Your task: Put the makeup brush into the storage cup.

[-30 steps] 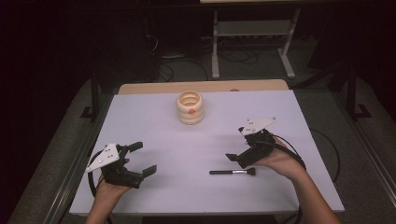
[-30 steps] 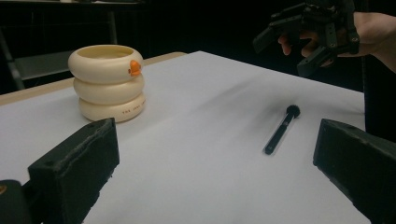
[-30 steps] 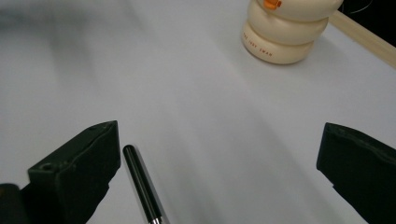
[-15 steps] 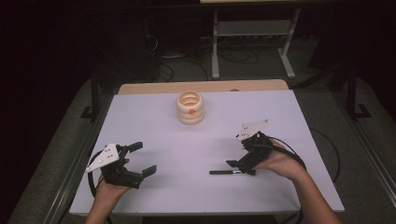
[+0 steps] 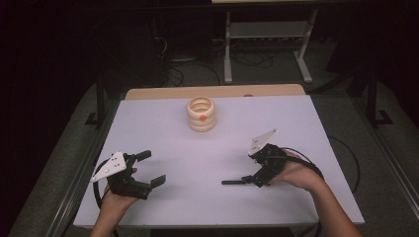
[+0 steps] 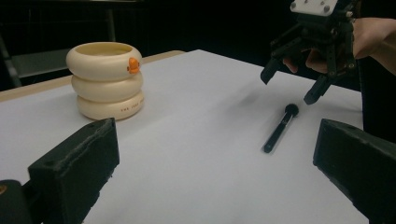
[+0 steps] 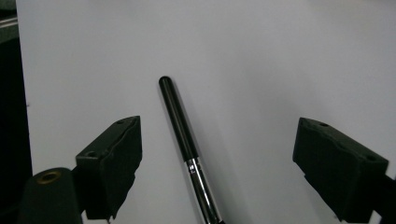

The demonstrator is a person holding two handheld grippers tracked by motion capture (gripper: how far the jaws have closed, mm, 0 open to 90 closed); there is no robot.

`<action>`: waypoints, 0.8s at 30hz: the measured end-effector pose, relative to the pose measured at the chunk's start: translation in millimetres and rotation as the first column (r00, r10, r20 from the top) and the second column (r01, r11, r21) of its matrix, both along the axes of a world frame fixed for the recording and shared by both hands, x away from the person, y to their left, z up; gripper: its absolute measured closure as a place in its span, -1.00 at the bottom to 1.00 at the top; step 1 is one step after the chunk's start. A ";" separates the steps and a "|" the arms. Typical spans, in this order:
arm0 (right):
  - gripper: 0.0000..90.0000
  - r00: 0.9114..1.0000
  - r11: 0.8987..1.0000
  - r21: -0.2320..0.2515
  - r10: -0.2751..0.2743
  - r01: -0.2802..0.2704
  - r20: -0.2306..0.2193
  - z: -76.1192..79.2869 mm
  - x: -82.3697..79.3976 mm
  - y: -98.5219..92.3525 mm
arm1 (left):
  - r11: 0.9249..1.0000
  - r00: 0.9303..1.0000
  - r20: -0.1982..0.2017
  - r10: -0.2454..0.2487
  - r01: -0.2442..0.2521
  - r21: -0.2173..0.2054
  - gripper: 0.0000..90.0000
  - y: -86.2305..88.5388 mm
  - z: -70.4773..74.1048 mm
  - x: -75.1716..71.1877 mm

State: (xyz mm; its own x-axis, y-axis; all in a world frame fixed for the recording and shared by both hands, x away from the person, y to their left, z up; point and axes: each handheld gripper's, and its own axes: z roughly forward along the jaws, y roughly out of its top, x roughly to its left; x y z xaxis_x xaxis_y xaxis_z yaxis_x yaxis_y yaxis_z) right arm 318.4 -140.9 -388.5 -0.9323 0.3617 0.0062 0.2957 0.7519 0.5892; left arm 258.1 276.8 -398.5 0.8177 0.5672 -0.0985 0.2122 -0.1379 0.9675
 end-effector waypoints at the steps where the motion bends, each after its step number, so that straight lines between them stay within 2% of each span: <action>1: -0.63 1.000 1.000 -0.009 0.009 -0.009 -0.001 -0.9 0.0 0.4 | 1.000 1.000 0.002 0.001 -0.001 -0.003 -1.00 -0.1 0.0 -0.1; 12: -0.28 0.998 0.997 -0.057 0.050 -0.052 -0.036 -8.0 0.6 0.7 | 1.000 1.000 0.001 0.000 0.000 -0.003 -1.00 0.2 0.0 0.1; 16: -0.19 0.997 0.994 -0.090 0.058 -0.062 -0.048 -11.4 0.5 0.7 | 1.000 1.000 0.002 -0.001 0.001 -0.005 -1.00 -0.2 0.2 -0.2; 24: -0.06 0.996 0.989 -0.127 0.073 -0.080 -0.053 -16.7 0.8 0.8 | 1.000 1.000 0.001 -0.001 0.001 -0.004 -1.00 0.2 0.0 0.1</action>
State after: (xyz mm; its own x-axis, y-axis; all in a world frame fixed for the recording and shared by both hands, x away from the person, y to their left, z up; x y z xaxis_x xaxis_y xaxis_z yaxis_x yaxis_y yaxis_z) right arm 319.2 -140.2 -405.2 -0.9570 0.2901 0.0098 0.2601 0.8421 0.4725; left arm 258.2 277.0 -398.4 0.8182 0.5661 -0.1003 0.2115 -0.1342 0.9681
